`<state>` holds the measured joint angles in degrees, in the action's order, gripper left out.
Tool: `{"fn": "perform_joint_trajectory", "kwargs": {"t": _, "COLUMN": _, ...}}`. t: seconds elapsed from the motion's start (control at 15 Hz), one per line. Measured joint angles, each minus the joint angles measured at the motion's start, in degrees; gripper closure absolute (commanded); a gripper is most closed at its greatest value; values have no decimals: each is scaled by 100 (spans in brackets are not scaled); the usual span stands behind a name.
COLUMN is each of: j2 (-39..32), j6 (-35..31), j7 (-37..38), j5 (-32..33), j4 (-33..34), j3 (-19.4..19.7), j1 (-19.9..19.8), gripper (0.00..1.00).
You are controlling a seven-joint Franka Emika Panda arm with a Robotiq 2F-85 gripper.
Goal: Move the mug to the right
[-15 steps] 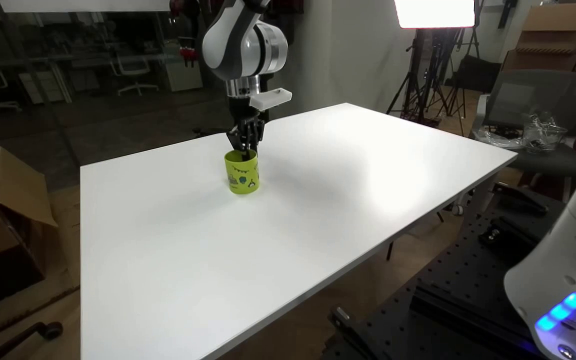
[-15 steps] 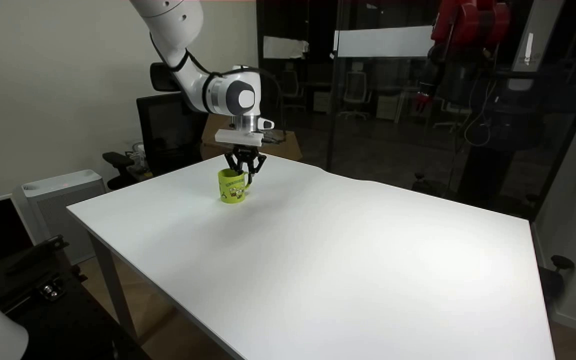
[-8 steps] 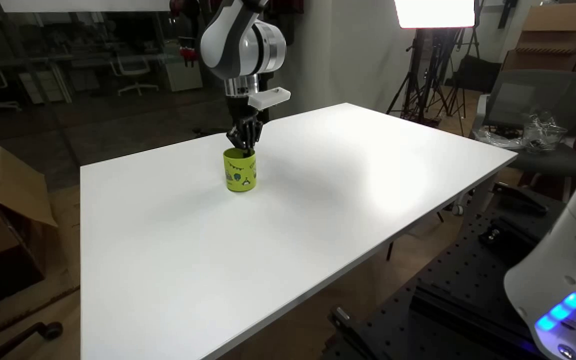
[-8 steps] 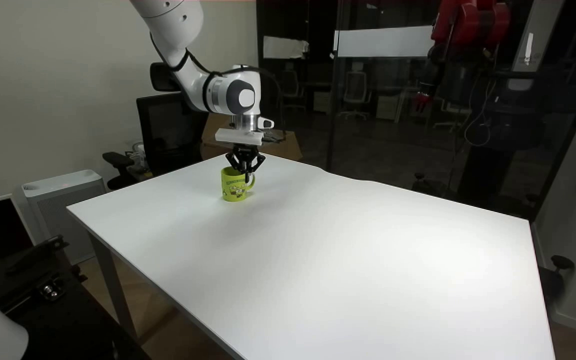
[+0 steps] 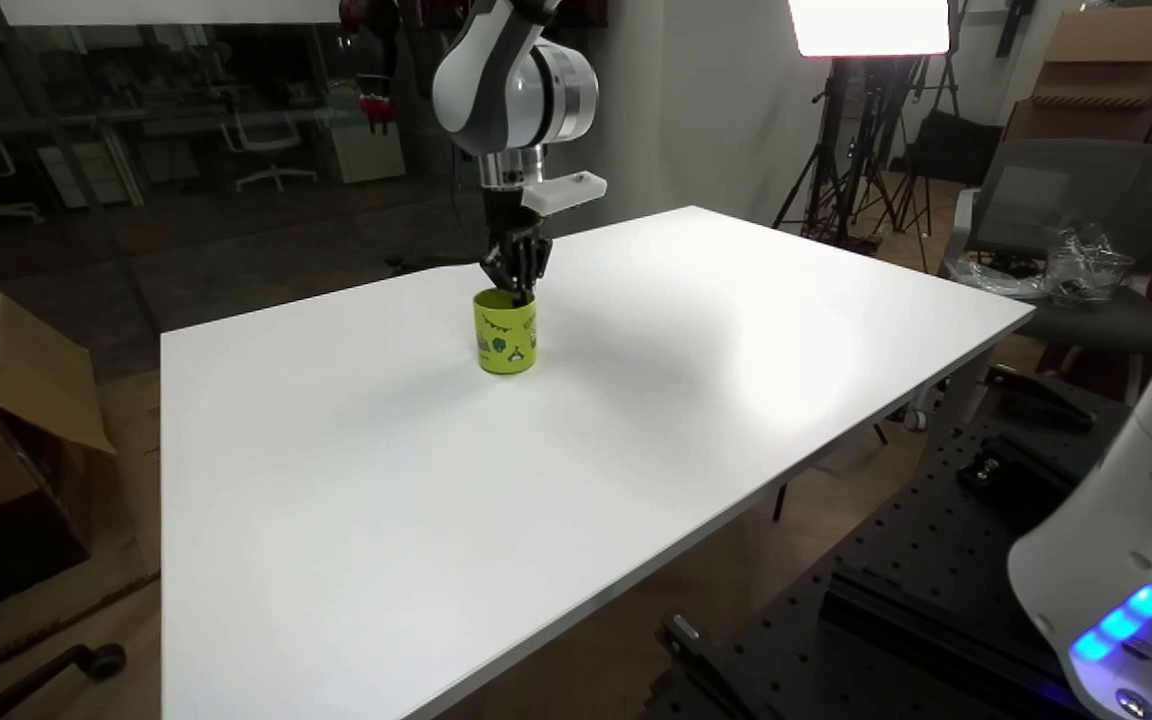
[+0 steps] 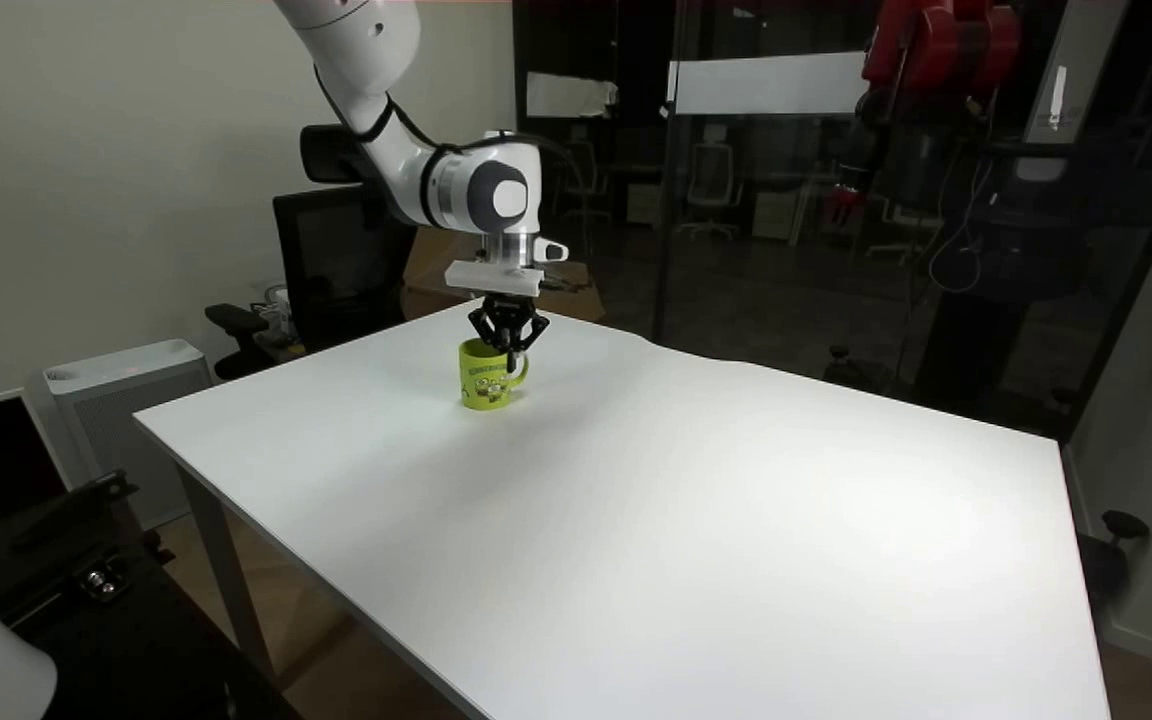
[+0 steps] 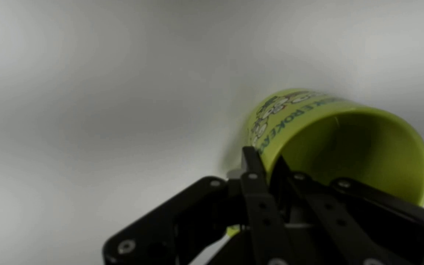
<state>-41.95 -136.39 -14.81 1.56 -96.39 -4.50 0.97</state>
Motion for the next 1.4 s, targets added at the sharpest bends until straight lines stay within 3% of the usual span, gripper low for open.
{"fn": "perform_joint_trajectory", "kwargs": {"t": 0.93, "j2": 1964, "j6": -2011, "j7": 177, "j5": -1034, "j4": -3697, "j3": 1177, "j1": -2056, "gripper": 97}}
{"fn": "perform_joint_trajectory", "kwargs": {"t": 1.0, "j2": 2119, "j6": -2075, "j7": 111, "j5": -1159, "j4": -3926, "j3": 1245, "j1": -2250, "gripper": 65}}
{"fn": "perform_joint_trajectory", "kwargs": {"t": 1.07, "j2": 2267, "j6": -2101, "j7": 29, "j5": -1255, "j4": -4118, "j3": 1306, "j1": -2432, "gripper": 64}}
{"fn": "perform_joint_trajectory", "kwargs": {"t": 1.27, "j2": 2625, "j6": -2048, "j7": -223, "j5": -1526, "j4": -4404, "j3": 1395, "j1": -2808, "gripper": 44}}
{"fn": "perform_joint_trajectory", "kwargs": {"t": 1.4, "j2": 2791, "j6": -1963, "j7": -303, "j5": -1672, "j4": -4417, "j3": 1398, "j1": -2853, "gripper": 30}}
